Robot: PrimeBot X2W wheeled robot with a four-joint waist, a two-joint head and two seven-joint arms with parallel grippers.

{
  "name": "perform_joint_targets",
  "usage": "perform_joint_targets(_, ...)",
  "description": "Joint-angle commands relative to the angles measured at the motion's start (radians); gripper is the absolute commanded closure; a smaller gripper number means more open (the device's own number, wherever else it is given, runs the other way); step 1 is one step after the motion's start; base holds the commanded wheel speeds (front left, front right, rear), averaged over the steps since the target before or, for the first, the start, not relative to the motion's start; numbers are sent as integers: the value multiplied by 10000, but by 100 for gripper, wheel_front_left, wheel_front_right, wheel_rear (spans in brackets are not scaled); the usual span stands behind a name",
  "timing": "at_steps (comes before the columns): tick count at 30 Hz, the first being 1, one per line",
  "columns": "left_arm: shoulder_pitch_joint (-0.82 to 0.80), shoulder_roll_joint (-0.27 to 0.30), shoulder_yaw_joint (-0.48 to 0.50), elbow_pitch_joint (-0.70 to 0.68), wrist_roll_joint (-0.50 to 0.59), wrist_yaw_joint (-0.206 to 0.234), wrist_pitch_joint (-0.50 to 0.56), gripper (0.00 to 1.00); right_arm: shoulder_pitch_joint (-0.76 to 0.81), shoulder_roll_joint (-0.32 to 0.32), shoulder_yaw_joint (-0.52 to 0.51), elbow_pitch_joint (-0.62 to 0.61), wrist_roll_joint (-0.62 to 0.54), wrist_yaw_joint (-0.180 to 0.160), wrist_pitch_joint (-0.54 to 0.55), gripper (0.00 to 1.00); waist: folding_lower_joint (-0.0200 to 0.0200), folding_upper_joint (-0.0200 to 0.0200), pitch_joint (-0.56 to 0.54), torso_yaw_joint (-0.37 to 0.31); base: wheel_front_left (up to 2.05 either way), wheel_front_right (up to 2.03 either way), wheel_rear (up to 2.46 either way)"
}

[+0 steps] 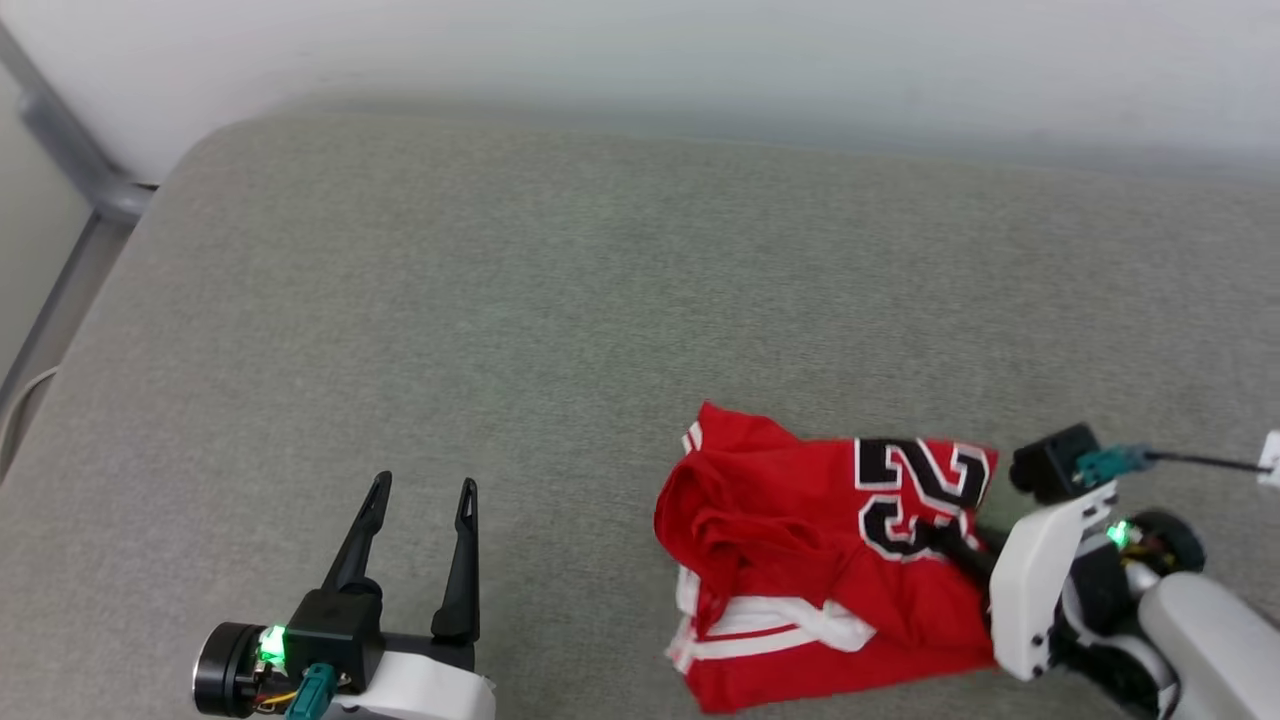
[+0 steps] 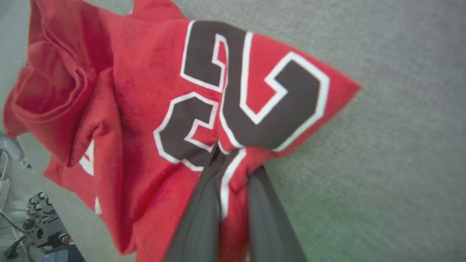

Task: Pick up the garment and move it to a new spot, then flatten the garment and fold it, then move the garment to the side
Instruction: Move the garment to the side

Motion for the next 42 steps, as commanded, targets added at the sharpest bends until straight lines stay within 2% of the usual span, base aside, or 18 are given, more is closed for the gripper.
perform_joint_targets(1, 76, -11, 3, -53, 34, 38, -19, 0, -427, -295, 58, -221, -259, -19, -331, 100, -1, -1, -103, -291, 0, 0, 0)
perform_joint_targets(7, 125, -1, 161, -157, 69, 37, -19, 0, -1023, -901, 151, -825, -863, -19, -753, 100, -1, -1, -119, -1081, 0, 0, 0)
perform_joint_targets(10, 161, -5, 197, -199, 84, 45, -19, 0, -1165, -986, 20, -946, -869, -19, -784, 100, -1, -1, -68, -1426, 0, 0, 0)
perform_joint_targets(17, -102, 72, 269, -361, 145, -45, -19, 0, -1500, -1373, -679, -1069, -1009, -19, -882, 100, -1, -1, 374, -2605, 0, 0, 0)
perform_joint_targets(24, -412, 242, 364, -520, 241, -96, -19, 0, -1772, -1829, -1429, -828, -1026, -19, -879, 100, -1, -1, 945, -3382, 0, 0, 0)
perform_joint_targets(32, -853, 458, 443, -842, 223, -184, -19, 0, -2356, -2642, -2391, 237, -1288, -19, -724, 100, -1, -1, 1846, -3559, 0, 0, 0)
perform_joint_targets(38, -1204, 515, 308, -1108, 276, -289, -19, 0, -3090, -3185, -3078, 1767, -1999, -19, -611, 100, -1, -1, 2529, -3310, 0, 0, 0)
perform_joint_targets(42, -1457, 543, 249, -1317, 310, -315, -19, 0, -3617, -3267, -3751, 2899, -2349, -19, -748, 100, -1, -1, 2984, -3125, 0, 0, 0)
